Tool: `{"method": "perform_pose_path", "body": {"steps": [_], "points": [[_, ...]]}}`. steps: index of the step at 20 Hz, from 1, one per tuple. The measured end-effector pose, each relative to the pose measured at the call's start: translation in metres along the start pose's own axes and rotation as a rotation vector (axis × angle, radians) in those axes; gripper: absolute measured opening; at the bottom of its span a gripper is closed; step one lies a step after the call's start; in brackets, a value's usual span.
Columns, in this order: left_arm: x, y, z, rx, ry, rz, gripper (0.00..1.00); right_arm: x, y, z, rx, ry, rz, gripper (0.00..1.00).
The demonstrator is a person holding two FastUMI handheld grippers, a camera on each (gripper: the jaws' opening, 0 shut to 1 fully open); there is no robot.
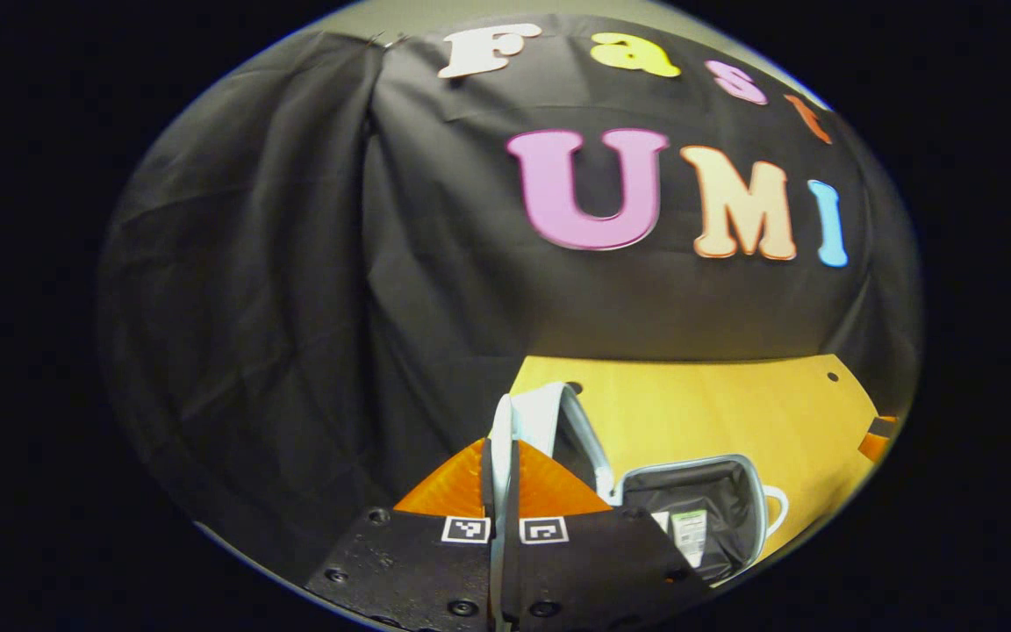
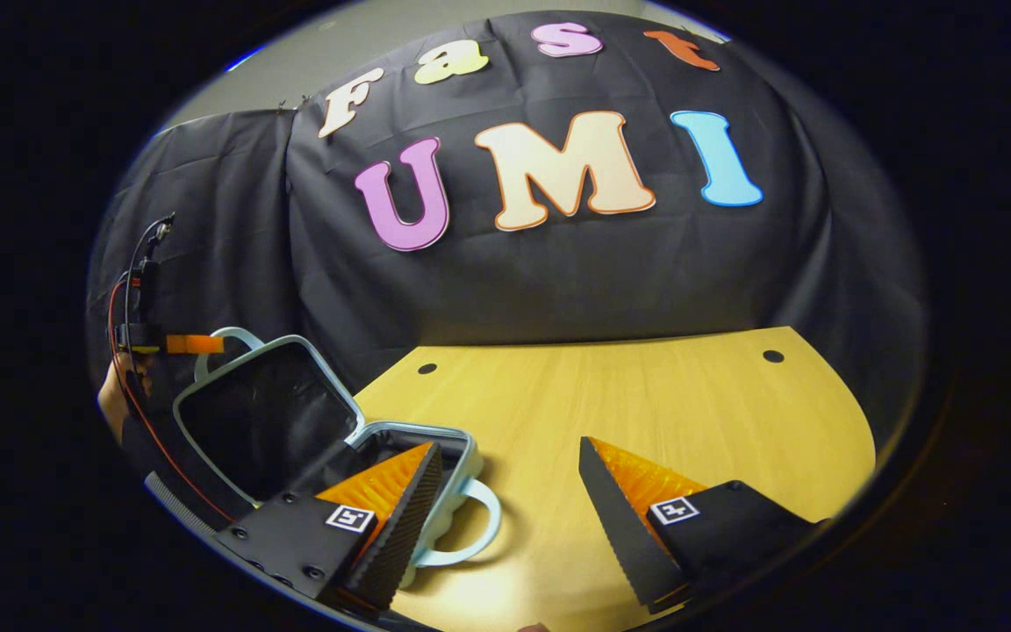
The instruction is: First open the suitcase, pack the skin care products into it, and then close the suitcase.
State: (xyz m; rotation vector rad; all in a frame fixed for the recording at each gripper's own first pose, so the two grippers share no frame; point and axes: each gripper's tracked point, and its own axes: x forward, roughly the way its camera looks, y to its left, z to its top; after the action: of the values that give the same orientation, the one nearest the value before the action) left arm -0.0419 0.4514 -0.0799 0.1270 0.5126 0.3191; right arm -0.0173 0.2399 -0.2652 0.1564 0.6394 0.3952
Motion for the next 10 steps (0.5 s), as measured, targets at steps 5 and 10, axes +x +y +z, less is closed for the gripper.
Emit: {"method": "perform_pose_path", "body": {"steps": [5,10], "points": [[-0.015,-0.098,0.025,-0.047,-0.03,-0.13,0.0,-0.023,-0.055,0.009,0.047,-0.031,-0.045,0.98],[-0.015,-0.201,0.03,-0.115,-0.012,-0.312,0.0,-0.04,-0.093,0.019,0.056,-0.053,-0.087,0.98]]}}
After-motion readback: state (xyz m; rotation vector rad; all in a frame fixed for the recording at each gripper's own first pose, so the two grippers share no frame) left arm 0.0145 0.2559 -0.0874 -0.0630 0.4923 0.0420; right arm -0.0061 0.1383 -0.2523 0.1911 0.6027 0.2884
